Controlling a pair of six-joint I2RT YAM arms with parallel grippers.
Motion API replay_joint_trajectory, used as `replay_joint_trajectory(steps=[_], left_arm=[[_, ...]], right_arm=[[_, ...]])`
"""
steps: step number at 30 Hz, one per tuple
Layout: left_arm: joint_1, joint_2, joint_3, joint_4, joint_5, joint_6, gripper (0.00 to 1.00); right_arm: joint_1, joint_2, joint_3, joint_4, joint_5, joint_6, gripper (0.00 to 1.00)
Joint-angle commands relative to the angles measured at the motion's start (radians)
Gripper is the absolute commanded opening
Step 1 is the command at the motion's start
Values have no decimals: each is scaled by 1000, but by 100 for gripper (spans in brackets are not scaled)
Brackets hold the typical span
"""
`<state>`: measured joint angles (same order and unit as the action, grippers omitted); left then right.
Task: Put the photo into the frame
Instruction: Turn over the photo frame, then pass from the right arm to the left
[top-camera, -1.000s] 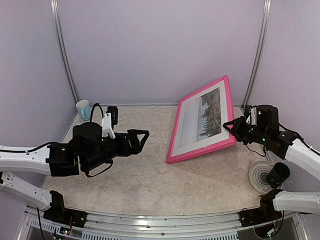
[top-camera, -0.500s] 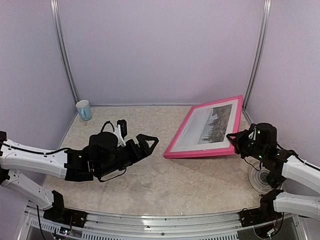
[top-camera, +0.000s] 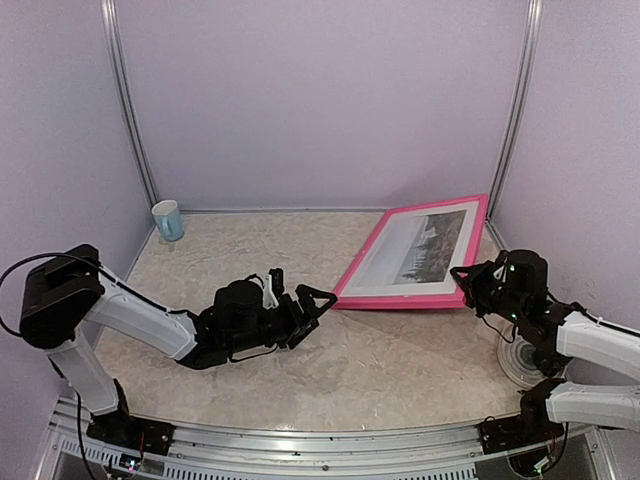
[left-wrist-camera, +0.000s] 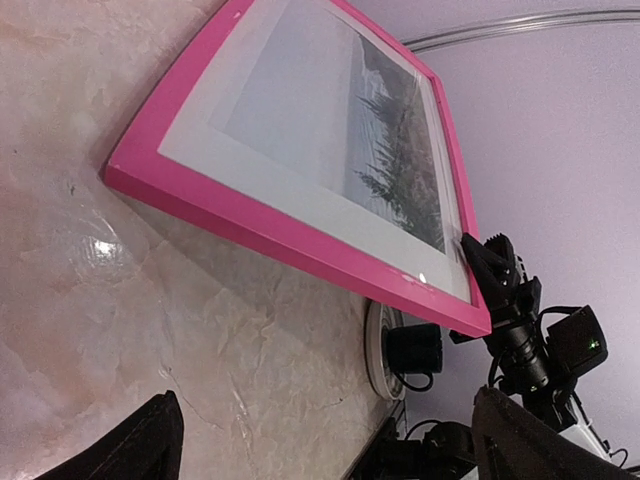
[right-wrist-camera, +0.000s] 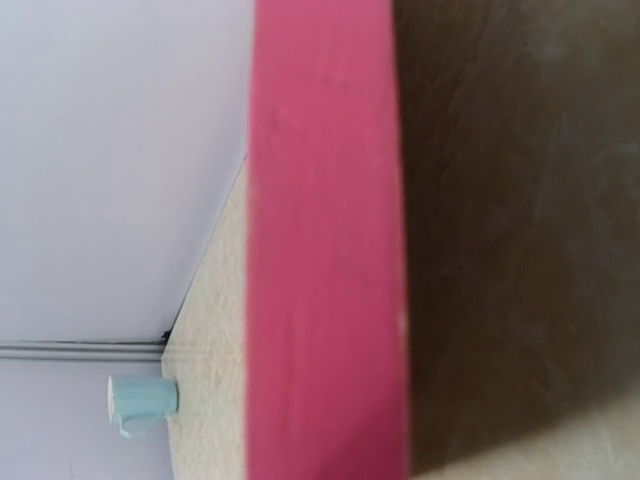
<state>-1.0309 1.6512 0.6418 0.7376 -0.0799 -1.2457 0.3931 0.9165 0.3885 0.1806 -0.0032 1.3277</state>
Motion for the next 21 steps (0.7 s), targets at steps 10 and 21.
replay_joint_trajectory(steps=[10, 21], left_arm=[[47, 411, 135, 455, 222, -203, 99], [59, 535, 240, 445, 177, -269, 99]], right_arm=[[22, 19, -20, 106, -85, 21, 0], [76, 4, -35, 114, -115, 62, 1]])
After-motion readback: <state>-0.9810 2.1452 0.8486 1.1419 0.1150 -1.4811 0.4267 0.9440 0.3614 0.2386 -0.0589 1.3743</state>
